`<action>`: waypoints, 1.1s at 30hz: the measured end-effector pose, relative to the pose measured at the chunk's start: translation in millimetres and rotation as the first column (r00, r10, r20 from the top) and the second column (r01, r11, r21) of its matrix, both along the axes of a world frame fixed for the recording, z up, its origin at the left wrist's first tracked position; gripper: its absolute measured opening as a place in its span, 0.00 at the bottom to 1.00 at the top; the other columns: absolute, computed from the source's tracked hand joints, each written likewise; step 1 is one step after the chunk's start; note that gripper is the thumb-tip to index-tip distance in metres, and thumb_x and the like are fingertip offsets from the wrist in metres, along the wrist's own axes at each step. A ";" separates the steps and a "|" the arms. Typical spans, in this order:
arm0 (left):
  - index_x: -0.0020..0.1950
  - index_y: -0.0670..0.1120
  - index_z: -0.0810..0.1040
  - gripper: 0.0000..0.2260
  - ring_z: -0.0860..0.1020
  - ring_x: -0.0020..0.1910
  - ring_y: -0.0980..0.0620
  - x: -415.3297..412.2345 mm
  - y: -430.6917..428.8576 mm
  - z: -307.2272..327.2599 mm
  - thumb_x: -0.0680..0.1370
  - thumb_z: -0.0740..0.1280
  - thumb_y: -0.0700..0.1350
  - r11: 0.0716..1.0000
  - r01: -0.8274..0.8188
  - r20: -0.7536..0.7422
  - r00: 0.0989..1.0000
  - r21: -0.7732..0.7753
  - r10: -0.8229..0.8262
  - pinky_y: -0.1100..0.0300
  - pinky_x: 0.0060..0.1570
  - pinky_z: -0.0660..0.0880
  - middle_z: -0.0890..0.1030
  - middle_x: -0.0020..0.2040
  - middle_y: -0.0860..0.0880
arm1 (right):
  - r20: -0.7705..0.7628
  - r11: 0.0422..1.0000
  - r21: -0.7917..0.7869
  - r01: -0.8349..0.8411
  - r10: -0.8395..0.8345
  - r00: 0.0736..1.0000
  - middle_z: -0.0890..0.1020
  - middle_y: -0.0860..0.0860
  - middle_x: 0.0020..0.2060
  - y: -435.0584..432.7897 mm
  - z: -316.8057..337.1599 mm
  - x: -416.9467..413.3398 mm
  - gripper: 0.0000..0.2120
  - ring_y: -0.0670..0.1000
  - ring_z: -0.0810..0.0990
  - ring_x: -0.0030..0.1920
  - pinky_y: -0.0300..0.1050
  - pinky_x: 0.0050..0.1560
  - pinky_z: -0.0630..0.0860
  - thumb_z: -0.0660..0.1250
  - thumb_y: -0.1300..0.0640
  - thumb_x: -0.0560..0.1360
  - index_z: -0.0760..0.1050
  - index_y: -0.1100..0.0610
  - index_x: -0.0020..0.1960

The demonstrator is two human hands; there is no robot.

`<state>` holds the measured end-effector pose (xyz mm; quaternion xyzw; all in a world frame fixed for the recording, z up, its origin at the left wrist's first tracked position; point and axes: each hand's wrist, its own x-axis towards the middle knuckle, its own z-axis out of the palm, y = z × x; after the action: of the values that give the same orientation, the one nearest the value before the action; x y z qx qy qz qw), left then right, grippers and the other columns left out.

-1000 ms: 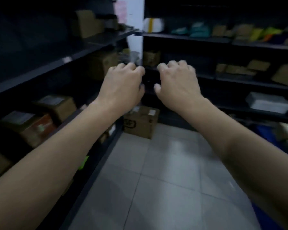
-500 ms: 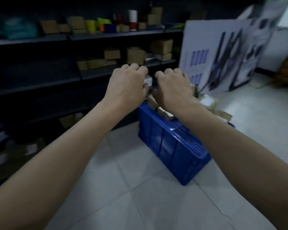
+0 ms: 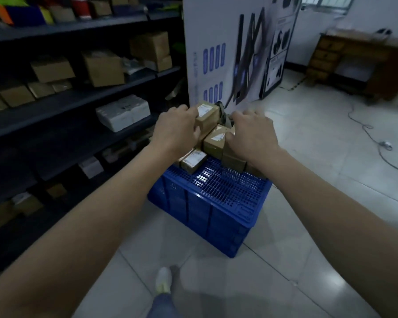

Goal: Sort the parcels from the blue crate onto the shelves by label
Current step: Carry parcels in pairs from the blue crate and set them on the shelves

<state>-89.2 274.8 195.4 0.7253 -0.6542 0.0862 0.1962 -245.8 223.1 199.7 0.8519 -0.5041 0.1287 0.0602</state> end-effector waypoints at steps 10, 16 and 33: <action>0.63 0.43 0.74 0.16 0.75 0.54 0.43 169.8 -158.8 -62.9 0.77 0.62 0.46 0.985 0.045 -0.159 0.987 0.166 -0.018 0.48 0.52 0.73 0.76 0.56 0.43 | 0.161 0.985 0.168 0.033 -0.061 0.985 0.75 0.59 0.62 -150.8 -62.4 148.6 0.20 0.60 0.71 0.62 0.54 0.61 0.70 0.62 0.50 0.78 0.70 0.59 0.66; 0.61 0.43 0.75 0.15 0.76 0.55 0.44 206.1 -233.6 -121.7 0.77 0.63 0.47 0.944 0.057 -0.320 0.946 0.326 0.054 0.55 0.49 0.71 0.77 0.59 0.44 | 0.355 0.841 0.538 0.056 -0.287 0.890 0.78 0.57 0.59 -220.0 -120.7 167.7 0.20 0.58 0.76 0.58 0.46 0.50 0.71 0.63 0.53 0.78 0.70 0.58 0.68; 0.61 0.40 0.70 0.15 0.75 0.43 0.46 250.7 -347.7 -317.5 0.76 0.65 0.44 0.693 0.107 -0.414 0.862 0.713 0.292 0.57 0.37 0.71 0.75 0.48 0.44 | 0.042 0.431 0.883 0.186 -0.468 0.883 0.71 0.61 0.65 -321.5 -322.0 196.1 0.27 0.58 0.78 0.48 0.49 0.41 0.75 0.64 0.53 0.79 0.59 0.59 0.74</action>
<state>161.5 -72.9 -122.1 0.7734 -0.5228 -0.3541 0.0557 -49.7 -98.4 -122.3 0.6230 -0.6600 -0.0333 -0.4185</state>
